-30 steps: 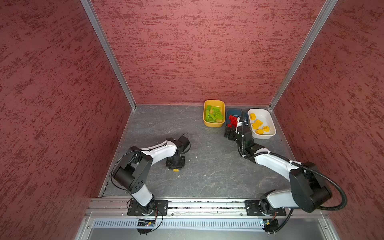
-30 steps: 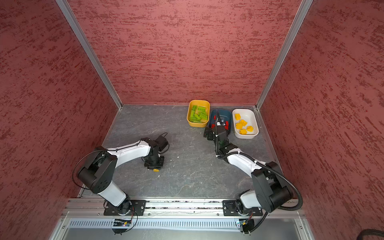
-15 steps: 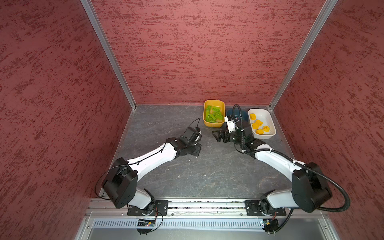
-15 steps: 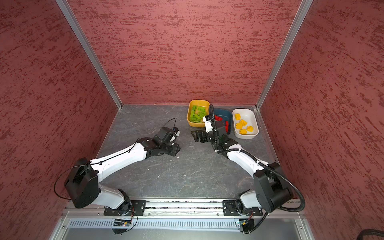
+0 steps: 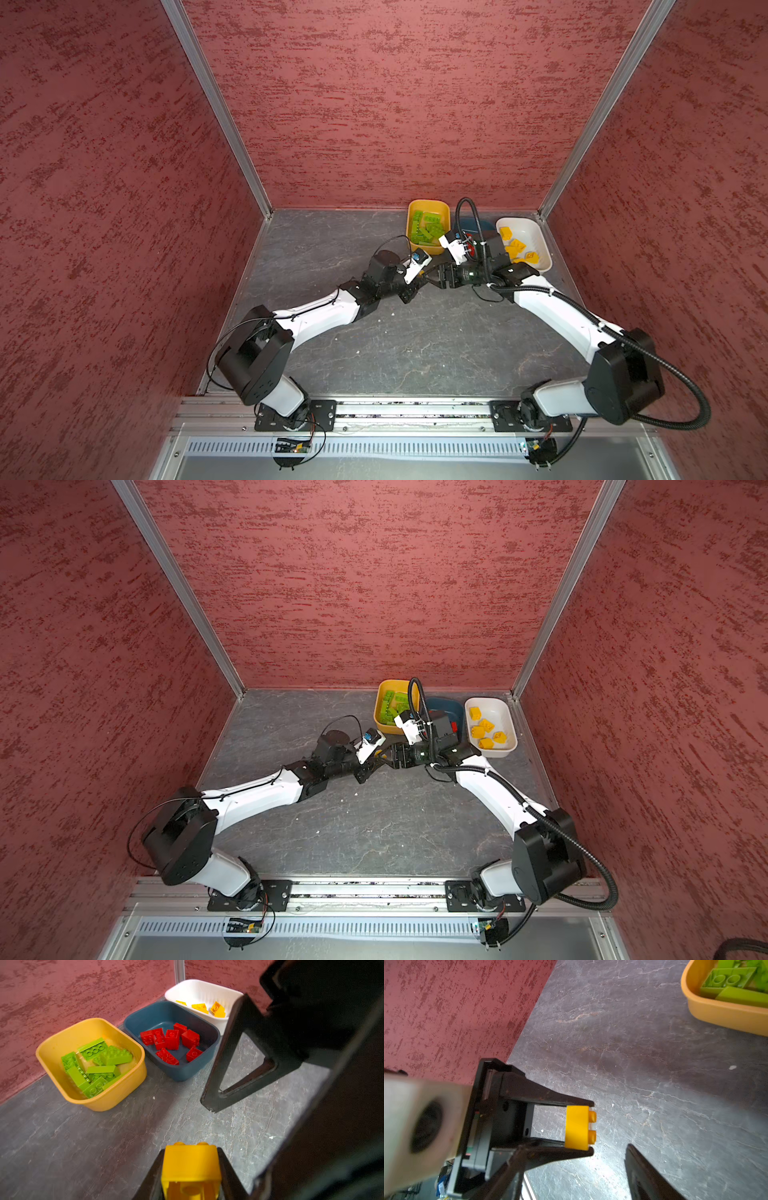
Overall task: Sort the legos into containers by color
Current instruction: 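Carry the yellow brick with the left gripper toward the right gripper and hand it over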
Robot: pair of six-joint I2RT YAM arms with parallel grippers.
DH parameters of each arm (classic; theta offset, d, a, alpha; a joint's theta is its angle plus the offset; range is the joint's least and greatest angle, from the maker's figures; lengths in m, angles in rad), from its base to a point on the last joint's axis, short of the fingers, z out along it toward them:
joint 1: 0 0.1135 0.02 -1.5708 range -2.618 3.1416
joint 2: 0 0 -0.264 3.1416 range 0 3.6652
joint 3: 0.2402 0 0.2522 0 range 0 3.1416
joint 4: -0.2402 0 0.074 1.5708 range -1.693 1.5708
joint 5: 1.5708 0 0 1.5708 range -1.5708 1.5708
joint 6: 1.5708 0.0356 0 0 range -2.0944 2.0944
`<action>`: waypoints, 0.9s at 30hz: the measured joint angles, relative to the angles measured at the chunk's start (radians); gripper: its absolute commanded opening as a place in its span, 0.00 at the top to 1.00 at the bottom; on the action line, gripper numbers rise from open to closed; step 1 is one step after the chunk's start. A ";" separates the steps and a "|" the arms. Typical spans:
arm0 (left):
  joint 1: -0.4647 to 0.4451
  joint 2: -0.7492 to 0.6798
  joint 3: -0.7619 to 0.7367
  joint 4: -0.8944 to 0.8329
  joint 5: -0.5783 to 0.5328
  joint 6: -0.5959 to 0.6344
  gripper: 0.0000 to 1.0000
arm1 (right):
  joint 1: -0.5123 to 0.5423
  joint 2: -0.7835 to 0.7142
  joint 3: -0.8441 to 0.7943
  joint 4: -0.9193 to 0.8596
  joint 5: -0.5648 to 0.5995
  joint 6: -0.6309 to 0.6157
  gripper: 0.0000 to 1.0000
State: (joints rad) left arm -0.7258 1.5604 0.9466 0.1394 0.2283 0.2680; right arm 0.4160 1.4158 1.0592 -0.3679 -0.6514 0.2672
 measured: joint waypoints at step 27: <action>-0.021 0.057 0.009 0.129 0.083 0.167 0.00 | -0.011 0.076 0.062 -0.084 0.042 0.024 1.00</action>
State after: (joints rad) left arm -0.7464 1.6176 0.9558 0.2680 0.3111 0.4347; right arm 0.4046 1.4914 1.1210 -0.4515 -0.6090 0.2909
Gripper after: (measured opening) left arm 0.599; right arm 0.262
